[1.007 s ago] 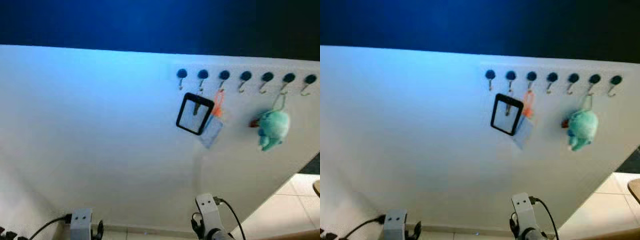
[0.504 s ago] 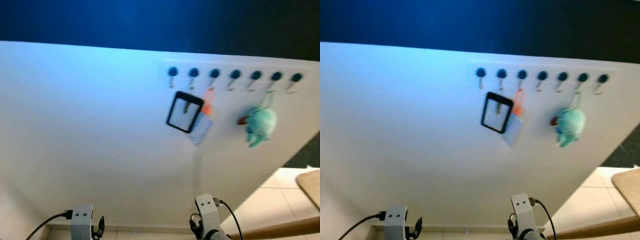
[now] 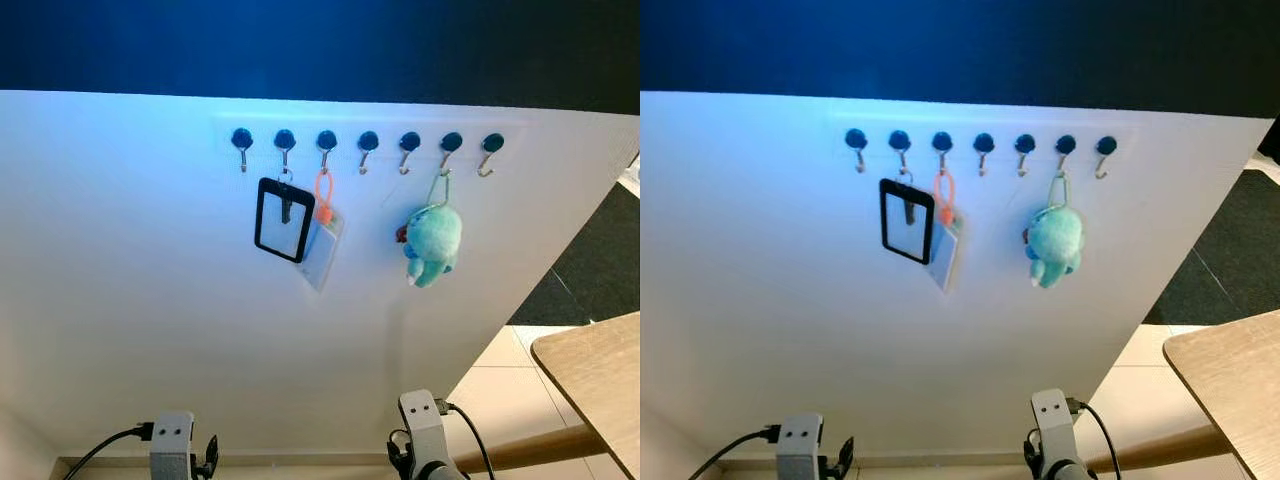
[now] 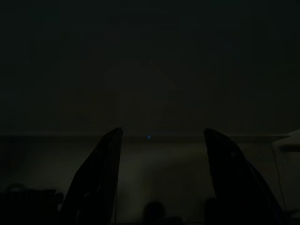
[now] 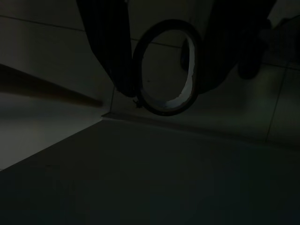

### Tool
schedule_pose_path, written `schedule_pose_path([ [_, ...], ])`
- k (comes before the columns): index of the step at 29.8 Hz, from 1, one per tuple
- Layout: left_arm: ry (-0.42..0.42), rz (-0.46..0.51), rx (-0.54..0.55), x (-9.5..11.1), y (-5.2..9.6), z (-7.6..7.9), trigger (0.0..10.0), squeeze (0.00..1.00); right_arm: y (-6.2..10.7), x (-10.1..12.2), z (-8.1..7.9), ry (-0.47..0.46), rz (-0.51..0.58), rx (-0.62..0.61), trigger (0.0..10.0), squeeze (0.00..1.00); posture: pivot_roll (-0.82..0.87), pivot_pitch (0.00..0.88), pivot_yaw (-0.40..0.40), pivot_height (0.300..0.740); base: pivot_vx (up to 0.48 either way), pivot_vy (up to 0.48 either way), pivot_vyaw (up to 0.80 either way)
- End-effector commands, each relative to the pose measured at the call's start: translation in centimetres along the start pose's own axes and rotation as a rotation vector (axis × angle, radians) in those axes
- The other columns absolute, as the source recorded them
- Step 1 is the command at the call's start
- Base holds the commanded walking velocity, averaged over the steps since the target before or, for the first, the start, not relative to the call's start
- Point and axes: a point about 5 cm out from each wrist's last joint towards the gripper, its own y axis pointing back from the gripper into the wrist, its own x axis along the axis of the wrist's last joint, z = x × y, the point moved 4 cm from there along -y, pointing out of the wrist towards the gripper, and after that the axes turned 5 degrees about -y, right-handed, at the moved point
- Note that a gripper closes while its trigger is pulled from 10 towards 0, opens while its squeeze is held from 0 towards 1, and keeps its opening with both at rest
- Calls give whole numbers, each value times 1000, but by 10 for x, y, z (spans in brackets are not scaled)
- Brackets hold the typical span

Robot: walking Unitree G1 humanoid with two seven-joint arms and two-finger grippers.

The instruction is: Hang keys on a hook

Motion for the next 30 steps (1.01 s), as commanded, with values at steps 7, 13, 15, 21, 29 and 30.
schedule_pose_path([
  [7, 19, -17, 11, -4, 2, -5, 10000, 0, 1, -4, -2, -9, -15, 6, 10000, 0, 79, 55, -43, 740, 0, 0, 0],
  [13, 27, -6, 7, -3, 2, -5, 10000, 0, 1, -5, -2, -12, -15, 5, 10000, 0, 77, 55, -40, 740, 0, 0, 0],
  [15, 24, -6, 5, -2, 2, -5, 10000, 0, 1, -5, -2, -13, -14, 5, 10000, 0, 77, 55, -39, 740, 0, 0, 0],
  [21, -11, 40, -27, 6, 1, -2, 10000, 0, 0, 11, -3, 21, 75, 20, 10000, 0, 74, 54, -35, 740, 0, 0, 0],
  [29, -68, 137, -101, 21, 5, 1, 10000, 0, 10, 40, -23, 144, 317, 167, 10000, 0, 70, 55, -37, 740, 0, 0, 0],
  [30, -78, 150, -110, 22, 6, 0, 10000, 0, 15, 44, -27, 163, 367, 198, 10000, 0, 70, 56, -38, 740, 0, 0, 0],
])
